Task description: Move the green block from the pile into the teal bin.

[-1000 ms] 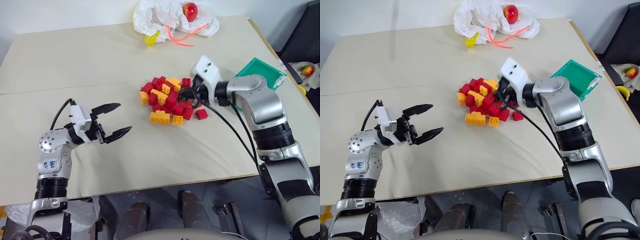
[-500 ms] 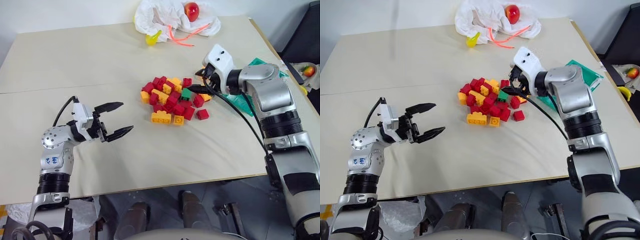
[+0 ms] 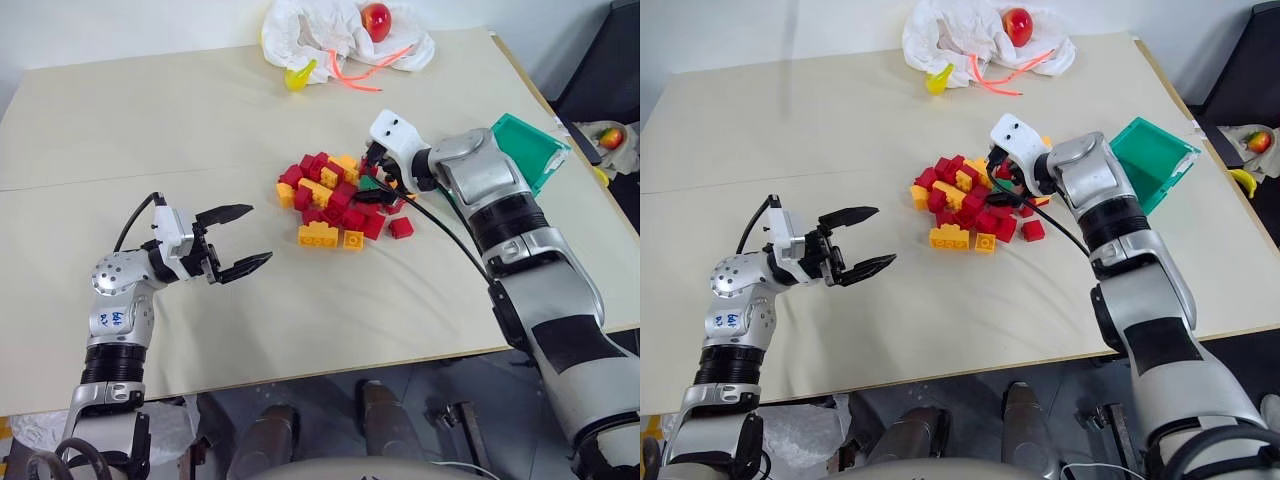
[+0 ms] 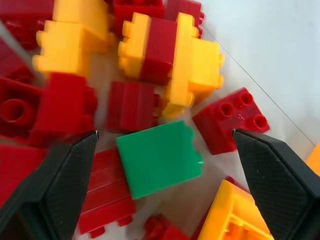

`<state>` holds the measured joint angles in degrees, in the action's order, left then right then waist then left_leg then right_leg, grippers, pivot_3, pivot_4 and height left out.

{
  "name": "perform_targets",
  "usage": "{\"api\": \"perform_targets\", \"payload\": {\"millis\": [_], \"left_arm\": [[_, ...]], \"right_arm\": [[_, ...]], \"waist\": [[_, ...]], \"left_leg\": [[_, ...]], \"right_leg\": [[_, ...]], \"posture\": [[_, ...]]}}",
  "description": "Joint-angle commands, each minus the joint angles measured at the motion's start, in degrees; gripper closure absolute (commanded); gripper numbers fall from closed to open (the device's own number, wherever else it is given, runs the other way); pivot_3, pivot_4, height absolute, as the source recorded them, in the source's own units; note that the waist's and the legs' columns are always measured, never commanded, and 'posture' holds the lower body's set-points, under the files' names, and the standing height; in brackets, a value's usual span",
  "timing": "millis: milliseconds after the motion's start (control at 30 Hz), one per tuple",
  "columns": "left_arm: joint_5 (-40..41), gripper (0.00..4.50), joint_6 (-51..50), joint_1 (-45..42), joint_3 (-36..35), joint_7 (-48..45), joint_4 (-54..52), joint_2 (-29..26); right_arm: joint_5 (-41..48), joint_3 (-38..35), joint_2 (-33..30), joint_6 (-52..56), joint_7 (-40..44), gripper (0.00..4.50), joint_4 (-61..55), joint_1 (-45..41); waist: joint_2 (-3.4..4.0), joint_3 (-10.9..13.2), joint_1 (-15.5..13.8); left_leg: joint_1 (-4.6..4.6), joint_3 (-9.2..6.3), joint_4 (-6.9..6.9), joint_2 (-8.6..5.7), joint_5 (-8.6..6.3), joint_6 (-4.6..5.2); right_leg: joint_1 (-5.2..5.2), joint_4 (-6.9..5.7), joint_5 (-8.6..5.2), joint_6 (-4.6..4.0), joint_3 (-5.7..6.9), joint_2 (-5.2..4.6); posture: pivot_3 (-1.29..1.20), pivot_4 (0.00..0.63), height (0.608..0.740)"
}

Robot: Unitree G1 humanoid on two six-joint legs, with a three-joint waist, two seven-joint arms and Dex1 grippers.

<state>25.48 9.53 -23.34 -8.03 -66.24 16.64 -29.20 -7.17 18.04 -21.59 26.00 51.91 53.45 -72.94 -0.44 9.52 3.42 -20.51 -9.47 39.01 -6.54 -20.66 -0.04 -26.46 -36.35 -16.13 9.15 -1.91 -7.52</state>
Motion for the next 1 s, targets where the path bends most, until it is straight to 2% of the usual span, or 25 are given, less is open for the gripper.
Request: {"api": "perform_targets", "payload": {"millis": [33,267,367,500,567,800,1000], "left_arm": [[0.2,0.0,1.2,0.7,-0.7,0.4,-1.7,0.0],[0.1,0.0,1.3,2.0,-0.6,1.4,-2.6,0.2],[0.1,0.0,1.4,1.7,-0.4,1.7,-2.4,0.4],[-0.2,0.0,1.5,0.7,-0.1,1.6,-1.3,0.7],[-0.3,0.0,1.6,0.3,-0.2,1.5,-0.7,0.7],[-1.0,0.0,1.4,-1.7,0.4,1.4,0.5,1.0],[-2.1,0.0,-1.0,-5.2,2.7,2.1,0.6,1.7]], "right_arm": [[-2.0,1.1,0.7,-1.2,1.9,0.02,3.2,-2.7],[-2.6,0.0,2.2,-1.8,3.2,0.02,6.5,-4.0],[-2.3,-1.2,3.0,-1.5,2.7,0.61,7.0,-4.6],[-2.4,-1.8,3.0,-0.5,3.2,2.01,6.5,-4.7],[-2.4,-2.1,2.7,-0.4,3.2,2.47,6.1,-4.5],[-0.8,-4.4,-0.6,2.3,5.1,2.52,-1.9,-3.4],[2.8,-9.3,-8.5,9.7,6.6,2.52,-21.8,2.3]], "waist": [[0.0,0.0,0.0],[0.02,0.0,0.3],[0.02,0.0,0.4],[0.02,0.0,0.4],[0.02,0.0,0.5],[0.02,0.0,0.6],[0.02,0.0,-0.2]], "left_leg": [[0.0,0.0,0.01,0.0,0.0,0.0],[0.01,0.0,0.08,0.01,0.0,0.0],[0.01,0.01,0.1,0.01,0.0,-0.01],[0.0,0.01,0.11,0.0,0.0,-0.01],[0.01,0.01,0.11,-0.01,0.0,-0.01],[0.0,0.01,0.11,-0.02,0.0,-0.01],[-0.06,0.0,0.14,-0.04,0.0,0.0]], "right_leg": [[0.0,-0.02,0.0,0.0,0.0,0.0],[0.0,-0.12,0.0,0.0,-0.01,0.01],[-0.01,-0.16,0.01,-0.01,-0.01,0.01],[-0.02,-0.17,0.01,-0.01,-0.01,0.0],[-0.02,-0.17,0.01,-0.01,-0.01,0.0],[-0.03,-0.17,0.01,-0.01,-0.01,-0.01],[-0.05,-0.17,0.01,-0.01,0.01,-0.03]], "posture": [[0.0,0.15,0.74],[0.0,0.15,0.74],[0.0,0.15,0.74],[0.0,0.15,0.74],[0.0,0.15,0.74],[0.0,0.15,0.74],[0.0,0.15,0.74]]}}
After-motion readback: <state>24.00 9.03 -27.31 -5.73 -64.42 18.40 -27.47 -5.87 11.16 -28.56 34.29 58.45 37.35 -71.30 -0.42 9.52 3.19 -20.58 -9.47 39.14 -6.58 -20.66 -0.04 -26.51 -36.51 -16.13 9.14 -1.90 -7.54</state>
